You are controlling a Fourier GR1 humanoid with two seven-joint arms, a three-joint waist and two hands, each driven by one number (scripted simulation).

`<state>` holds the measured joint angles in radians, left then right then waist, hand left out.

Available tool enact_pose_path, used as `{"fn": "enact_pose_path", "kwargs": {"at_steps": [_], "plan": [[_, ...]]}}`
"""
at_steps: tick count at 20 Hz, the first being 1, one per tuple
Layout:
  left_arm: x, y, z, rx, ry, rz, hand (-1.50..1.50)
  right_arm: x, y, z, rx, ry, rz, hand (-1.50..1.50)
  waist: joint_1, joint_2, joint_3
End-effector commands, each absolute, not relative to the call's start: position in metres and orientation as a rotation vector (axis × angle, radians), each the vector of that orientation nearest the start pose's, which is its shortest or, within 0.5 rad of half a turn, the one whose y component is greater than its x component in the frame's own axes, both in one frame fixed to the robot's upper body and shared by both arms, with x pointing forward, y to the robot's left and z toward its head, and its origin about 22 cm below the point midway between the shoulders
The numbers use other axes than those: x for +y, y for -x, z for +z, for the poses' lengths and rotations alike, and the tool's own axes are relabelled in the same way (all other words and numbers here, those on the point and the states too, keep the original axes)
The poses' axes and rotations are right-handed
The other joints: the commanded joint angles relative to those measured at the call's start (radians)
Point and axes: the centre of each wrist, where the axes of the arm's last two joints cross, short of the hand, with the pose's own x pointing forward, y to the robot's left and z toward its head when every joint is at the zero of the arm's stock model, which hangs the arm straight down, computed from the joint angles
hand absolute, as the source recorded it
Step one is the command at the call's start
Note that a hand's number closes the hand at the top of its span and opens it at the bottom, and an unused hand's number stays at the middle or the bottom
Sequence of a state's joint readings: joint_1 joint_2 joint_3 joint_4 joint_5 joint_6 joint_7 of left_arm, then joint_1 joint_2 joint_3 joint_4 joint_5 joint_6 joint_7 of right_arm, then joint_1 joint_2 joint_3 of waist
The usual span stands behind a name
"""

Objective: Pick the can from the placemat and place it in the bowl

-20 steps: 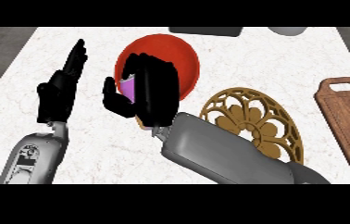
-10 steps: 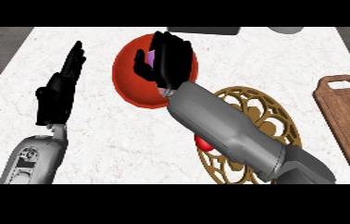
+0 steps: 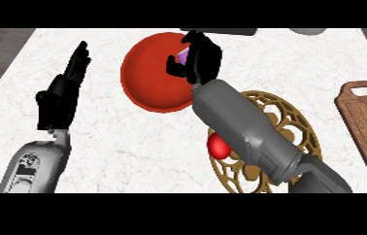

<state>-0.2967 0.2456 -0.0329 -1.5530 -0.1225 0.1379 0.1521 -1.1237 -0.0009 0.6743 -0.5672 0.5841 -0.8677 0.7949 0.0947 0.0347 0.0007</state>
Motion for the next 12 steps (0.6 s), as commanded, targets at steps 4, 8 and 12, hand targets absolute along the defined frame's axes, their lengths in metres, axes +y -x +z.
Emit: {"fn": "enact_pose_path", "kwargs": {"at_steps": [4, 8, 12], "plan": [[0.229, -0.303, 0.087, -1.711, -0.3, -0.253, 0.0, -0.025, -0.396, 0.072, -1.608, 0.874, 0.337, -1.5, 0.033, 0.013, 0.003], [0.248, -0.304, 0.097, -1.706, -0.309, -0.244, 0.0, -0.024, -0.403, 0.089, -1.703, 0.795, 0.303, -1.5, 0.017, 0.0, 0.002], [0.24, -0.299, 0.082, -1.692, -0.333, -0.211, 0.0, -0.043, -0.402, 0.066, -1.728, 0.763, 0.198, -1.5, -0.012, -0.004, 0.002]]}}
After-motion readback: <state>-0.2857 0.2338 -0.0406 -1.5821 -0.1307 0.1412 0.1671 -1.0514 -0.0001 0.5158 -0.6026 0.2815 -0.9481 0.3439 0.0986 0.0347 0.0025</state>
